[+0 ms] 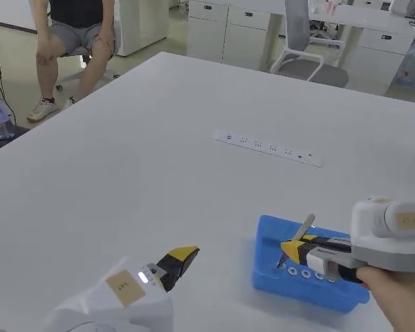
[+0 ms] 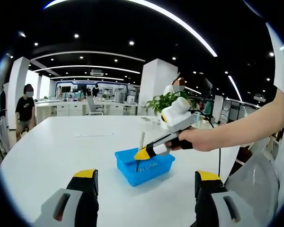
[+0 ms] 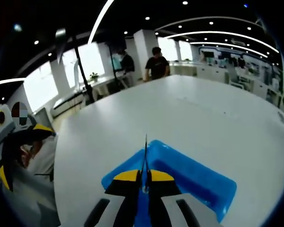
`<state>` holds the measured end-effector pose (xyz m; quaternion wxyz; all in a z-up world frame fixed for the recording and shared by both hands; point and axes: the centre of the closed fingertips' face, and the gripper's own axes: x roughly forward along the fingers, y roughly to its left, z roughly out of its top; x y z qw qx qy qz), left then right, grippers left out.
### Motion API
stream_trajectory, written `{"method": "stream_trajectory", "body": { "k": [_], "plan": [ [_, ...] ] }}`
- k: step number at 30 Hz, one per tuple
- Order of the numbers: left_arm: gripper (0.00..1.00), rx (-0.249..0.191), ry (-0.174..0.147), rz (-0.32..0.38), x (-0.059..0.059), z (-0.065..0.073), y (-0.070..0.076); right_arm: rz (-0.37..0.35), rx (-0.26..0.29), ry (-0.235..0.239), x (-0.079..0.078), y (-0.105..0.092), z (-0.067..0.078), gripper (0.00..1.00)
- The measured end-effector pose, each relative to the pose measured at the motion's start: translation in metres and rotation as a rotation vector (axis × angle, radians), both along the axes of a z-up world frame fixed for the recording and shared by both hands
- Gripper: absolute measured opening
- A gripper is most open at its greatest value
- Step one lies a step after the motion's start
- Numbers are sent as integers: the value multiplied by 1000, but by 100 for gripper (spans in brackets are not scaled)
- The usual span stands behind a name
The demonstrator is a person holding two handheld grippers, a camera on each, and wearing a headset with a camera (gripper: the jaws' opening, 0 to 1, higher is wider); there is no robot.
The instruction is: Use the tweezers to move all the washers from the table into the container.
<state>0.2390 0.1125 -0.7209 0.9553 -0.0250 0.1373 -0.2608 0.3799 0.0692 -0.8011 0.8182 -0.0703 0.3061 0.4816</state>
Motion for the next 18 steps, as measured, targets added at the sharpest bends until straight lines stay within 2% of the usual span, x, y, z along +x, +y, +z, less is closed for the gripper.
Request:
{"method": "stream_trajectory", "body": {
  "k": [15,18],
  "plan": [
    [84,-4,8,-4,0,0,-1,8,-35,-2,2,1,-10,3],
    [81,-2,10,-11,-1,0,-2,18,-44,-8,1,0,-13,3]
  ]
}}
